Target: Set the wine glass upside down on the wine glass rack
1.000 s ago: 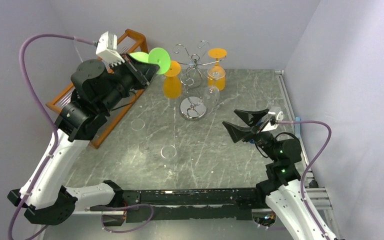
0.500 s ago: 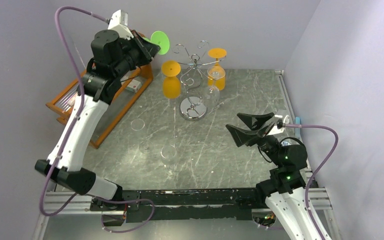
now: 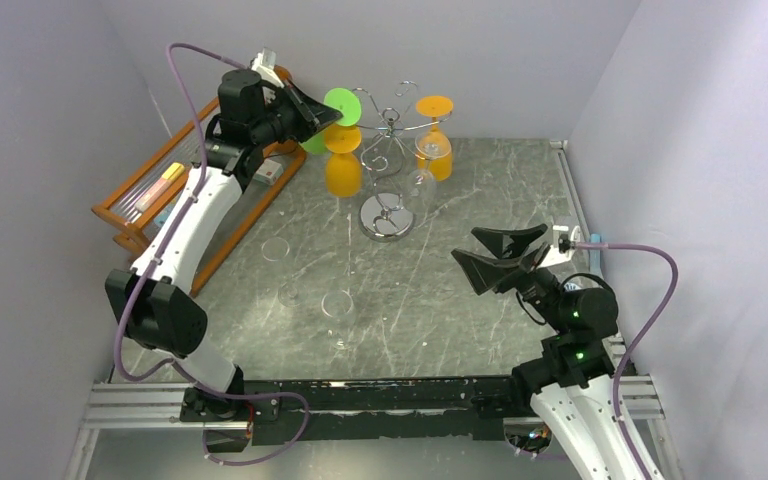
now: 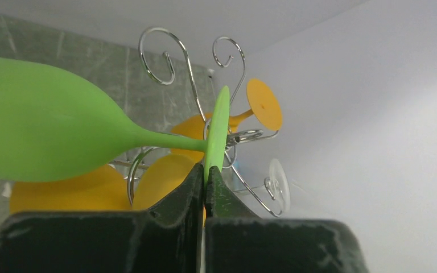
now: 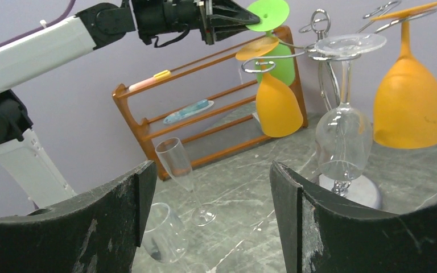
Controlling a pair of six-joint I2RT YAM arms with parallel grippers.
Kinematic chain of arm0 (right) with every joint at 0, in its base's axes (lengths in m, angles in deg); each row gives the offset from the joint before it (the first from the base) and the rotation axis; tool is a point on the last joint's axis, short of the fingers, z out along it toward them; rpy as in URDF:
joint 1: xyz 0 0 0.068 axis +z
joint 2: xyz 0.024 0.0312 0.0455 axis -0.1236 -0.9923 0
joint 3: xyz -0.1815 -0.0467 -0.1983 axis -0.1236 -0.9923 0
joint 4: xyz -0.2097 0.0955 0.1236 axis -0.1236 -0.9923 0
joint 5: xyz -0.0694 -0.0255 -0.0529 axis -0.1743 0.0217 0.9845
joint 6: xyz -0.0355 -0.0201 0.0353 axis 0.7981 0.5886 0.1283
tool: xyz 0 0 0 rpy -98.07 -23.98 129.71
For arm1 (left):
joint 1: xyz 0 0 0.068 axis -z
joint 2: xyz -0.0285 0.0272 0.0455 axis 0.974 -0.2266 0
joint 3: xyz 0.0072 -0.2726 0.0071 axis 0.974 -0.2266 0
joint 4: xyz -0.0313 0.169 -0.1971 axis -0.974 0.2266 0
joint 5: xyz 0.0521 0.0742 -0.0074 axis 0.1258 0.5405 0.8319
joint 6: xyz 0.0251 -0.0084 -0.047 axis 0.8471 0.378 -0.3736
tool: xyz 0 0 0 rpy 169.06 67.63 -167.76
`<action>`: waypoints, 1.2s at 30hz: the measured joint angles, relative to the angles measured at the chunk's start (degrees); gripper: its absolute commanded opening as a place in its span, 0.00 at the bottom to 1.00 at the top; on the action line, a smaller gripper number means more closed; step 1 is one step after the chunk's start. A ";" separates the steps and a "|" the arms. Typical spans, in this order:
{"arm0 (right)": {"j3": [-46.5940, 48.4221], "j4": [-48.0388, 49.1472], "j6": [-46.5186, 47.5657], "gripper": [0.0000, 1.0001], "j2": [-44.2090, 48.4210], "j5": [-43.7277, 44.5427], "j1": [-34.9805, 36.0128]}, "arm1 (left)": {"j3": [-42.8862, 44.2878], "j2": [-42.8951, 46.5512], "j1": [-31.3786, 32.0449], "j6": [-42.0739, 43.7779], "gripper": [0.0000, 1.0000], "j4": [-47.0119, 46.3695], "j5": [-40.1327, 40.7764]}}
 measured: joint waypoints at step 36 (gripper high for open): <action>-1.95 5.11 -4.96 0.74 -3.72 -0.74 0.00 | 5.33 -14.19 -1.55 -15.52 0.05 -13.11 -13.77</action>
